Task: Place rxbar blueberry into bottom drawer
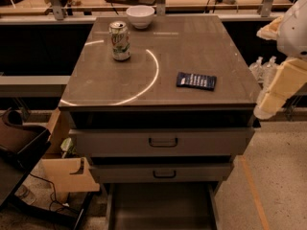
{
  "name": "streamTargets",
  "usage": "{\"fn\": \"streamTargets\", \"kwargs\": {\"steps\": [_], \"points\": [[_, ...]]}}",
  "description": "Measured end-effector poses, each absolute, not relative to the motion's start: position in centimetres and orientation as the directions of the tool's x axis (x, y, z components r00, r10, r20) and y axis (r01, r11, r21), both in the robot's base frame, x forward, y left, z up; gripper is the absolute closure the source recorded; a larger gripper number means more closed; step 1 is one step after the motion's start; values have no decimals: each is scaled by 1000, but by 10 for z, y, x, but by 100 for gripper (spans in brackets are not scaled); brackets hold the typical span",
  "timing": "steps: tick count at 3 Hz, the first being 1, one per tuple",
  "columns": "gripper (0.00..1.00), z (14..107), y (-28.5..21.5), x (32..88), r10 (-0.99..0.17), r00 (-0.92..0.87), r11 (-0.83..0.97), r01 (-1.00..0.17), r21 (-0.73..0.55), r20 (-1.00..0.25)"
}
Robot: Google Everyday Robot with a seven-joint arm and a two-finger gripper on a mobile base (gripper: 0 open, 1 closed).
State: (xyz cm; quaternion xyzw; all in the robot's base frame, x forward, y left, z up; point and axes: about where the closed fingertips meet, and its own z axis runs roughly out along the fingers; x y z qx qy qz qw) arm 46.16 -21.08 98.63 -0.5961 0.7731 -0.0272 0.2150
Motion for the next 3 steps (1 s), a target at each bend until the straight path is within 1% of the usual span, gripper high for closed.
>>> {"fn": "streamTargets", "kwargs": {"steps": [1, 2, 3], "points": [[0, 982, -198, 500, -882, -146, 307, -899, -312, -447], [0, 967, -182, 536, -782, -108, 343, -897, -279, -613], [0, 947, -173, 557, -666, -108, 390, -894, -221, -738]]}}
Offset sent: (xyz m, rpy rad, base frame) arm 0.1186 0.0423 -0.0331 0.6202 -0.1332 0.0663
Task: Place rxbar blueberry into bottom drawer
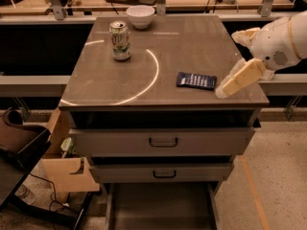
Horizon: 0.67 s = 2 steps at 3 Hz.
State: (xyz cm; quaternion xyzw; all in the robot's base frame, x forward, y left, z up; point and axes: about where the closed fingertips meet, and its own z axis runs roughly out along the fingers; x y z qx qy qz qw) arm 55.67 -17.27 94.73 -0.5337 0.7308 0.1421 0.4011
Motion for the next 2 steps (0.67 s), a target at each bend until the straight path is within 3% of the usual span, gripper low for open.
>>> {"fn": "streamTargets", "kwargs": {"steps": [1, 2], "points": [[0, 930, -166, 569, -566, -115, 428, -887, -172, -816], [0, 930, -164, 570, -563, -119, 432, -886, -168, -818]]}}
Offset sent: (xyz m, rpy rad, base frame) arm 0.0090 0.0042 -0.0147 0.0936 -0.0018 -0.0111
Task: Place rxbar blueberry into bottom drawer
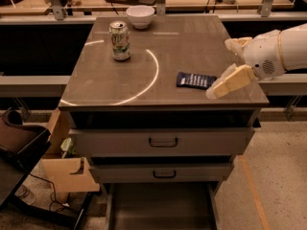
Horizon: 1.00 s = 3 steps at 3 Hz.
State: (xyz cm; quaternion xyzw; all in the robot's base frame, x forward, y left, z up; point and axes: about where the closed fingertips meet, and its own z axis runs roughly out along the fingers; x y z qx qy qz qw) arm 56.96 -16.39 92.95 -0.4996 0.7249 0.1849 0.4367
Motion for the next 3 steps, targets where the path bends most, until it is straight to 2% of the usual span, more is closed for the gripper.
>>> {"fn": "streamTargets", "kwargs": {"steps": [2, 3], "points": [[0, 906, -154, 598, -646, -156, 444, -873, -202, -747], [0, 896, -159, 616, -647, -191, 448, -879, -164, -738]]}}
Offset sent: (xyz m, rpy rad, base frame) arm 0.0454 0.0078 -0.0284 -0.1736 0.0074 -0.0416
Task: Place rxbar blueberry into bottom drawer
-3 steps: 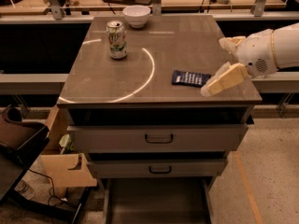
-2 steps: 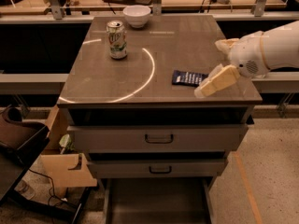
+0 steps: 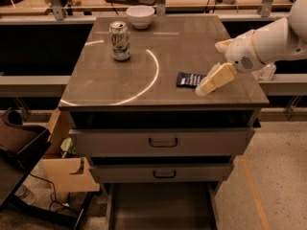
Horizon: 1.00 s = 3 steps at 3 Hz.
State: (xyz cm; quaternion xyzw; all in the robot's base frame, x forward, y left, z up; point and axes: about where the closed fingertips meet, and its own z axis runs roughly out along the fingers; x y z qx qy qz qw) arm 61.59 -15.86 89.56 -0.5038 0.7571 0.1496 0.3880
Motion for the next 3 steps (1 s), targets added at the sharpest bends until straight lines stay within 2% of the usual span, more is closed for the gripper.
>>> {"fn": "streamTargets", "kwargs": {"steps": [2, 3], "points": [[0, 884, -167, 651, -574, -212, 468, -877, -105, -791], [0, 883, -162, 657, -558, -150, 431, -893, -131, -817]]}}
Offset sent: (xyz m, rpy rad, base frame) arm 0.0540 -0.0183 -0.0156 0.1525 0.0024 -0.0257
